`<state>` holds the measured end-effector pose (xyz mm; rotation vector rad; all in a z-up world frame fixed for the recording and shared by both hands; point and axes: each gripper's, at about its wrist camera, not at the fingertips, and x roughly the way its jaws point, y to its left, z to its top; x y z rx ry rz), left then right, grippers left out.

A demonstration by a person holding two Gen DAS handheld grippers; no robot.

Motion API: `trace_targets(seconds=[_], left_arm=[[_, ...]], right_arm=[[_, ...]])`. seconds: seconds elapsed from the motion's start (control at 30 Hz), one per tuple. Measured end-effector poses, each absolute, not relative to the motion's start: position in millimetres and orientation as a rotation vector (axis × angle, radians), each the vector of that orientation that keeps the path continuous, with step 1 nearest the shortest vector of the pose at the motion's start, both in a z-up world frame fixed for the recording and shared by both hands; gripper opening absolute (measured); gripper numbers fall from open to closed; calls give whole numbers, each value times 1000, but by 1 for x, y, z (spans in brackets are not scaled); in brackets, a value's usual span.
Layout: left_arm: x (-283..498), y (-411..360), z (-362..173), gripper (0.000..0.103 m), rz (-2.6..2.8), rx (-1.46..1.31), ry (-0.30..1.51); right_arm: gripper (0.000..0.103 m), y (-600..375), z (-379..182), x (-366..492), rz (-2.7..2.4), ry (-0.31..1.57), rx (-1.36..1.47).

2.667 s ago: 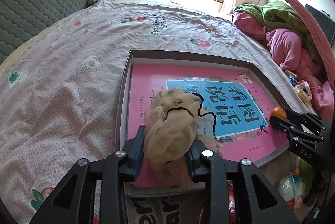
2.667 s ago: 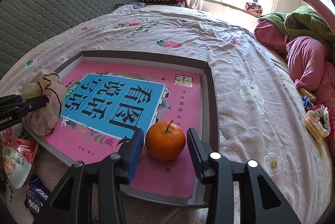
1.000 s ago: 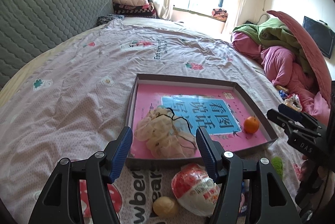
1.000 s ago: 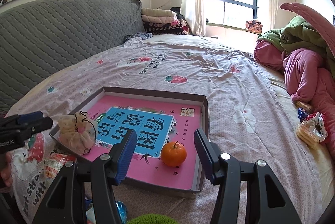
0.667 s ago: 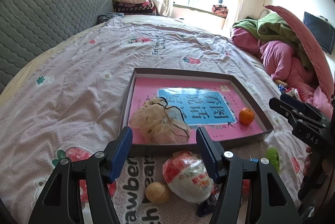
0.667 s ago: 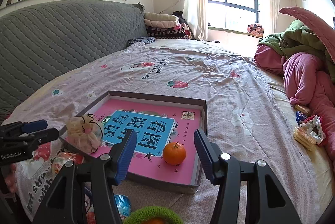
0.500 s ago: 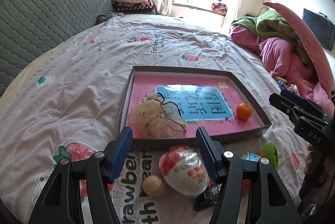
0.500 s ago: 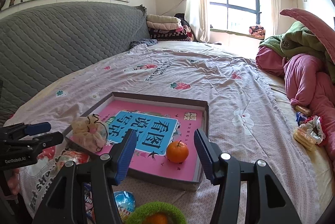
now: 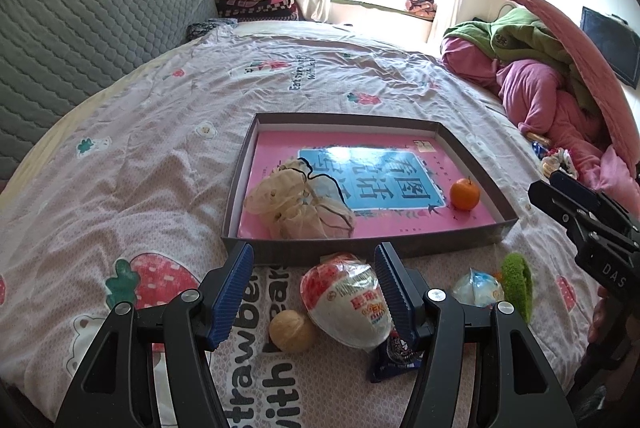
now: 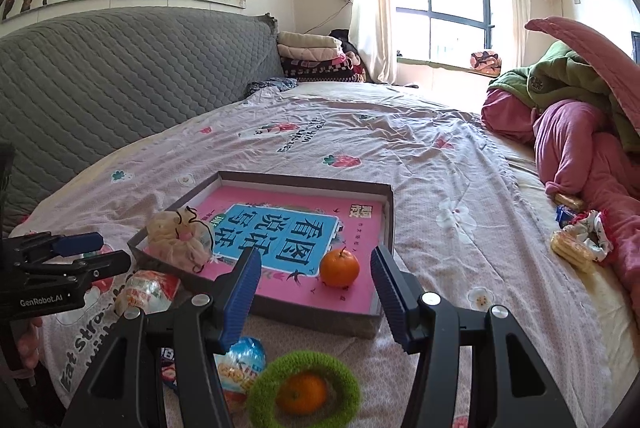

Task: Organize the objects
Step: 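Withdraw both open tools from the tray back toward the remaining items, then move the right tool to the green fuzzy ring while the left tool grasps the wrapped round snack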

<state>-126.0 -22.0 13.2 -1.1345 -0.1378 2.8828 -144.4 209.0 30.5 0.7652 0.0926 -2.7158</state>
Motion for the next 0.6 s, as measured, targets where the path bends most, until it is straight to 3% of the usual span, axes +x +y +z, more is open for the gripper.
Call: trace_targets(seconds=[0.6], left_arm=[[-106,-18,17,65,2860,-1116,-123]], right_arm=[[57,215,3,-99,-2764,171,803]])
